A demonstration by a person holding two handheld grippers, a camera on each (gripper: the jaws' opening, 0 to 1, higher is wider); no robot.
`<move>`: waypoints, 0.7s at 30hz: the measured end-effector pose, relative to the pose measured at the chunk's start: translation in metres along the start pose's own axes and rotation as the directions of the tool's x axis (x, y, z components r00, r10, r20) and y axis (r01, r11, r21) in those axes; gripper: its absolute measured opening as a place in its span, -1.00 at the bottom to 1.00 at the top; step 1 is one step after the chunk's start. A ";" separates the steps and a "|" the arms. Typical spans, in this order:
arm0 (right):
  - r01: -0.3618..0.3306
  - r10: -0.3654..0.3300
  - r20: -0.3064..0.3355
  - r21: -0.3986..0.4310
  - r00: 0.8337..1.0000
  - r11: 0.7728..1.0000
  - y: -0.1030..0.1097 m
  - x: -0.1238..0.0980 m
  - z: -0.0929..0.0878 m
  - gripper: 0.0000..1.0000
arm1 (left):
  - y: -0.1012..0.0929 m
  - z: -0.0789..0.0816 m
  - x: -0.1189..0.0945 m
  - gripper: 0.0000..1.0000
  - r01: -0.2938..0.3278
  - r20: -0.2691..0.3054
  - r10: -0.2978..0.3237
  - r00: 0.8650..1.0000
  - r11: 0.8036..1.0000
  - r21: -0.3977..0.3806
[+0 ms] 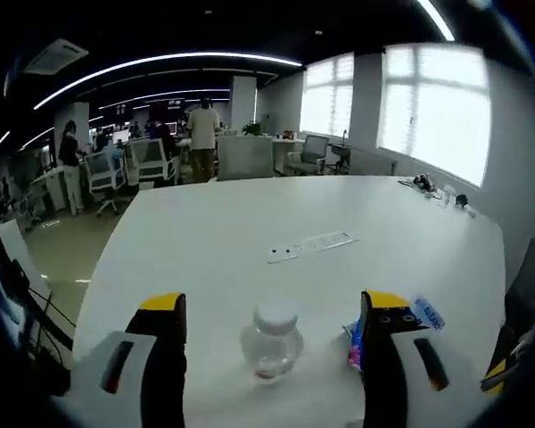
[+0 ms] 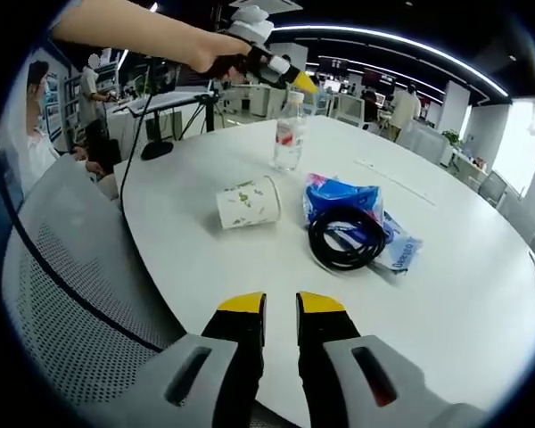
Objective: Arrange the tabletop items into an orderly group along one side of the table until the central work area is clear of visible clutter.
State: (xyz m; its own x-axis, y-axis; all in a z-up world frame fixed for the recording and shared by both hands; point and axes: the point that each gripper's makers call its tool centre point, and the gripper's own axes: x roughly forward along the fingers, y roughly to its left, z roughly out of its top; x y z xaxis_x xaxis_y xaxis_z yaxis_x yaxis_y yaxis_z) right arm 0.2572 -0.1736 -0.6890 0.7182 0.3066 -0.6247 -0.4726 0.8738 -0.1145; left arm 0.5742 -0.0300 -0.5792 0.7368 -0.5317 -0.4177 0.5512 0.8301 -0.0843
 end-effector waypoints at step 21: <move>-0.019 0.019 0.014 -0.009 1.000 1.000 0.005 -0.001 0.002 -0.78 | -0.025 -0.047 -0.079 1.00 0.016 0.038 -0.017 0.999 1.000 0.023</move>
State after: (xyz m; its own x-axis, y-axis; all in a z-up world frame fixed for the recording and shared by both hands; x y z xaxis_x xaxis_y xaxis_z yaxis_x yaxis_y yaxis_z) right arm 0.2554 -0.1687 -0.6872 0.7161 0.3281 -0.6161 -0.4903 0.8646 -0.1095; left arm 0.4842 -0.0005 -0.5867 0.7419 -0.5517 -0.3811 0.5717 0.8175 -0.0705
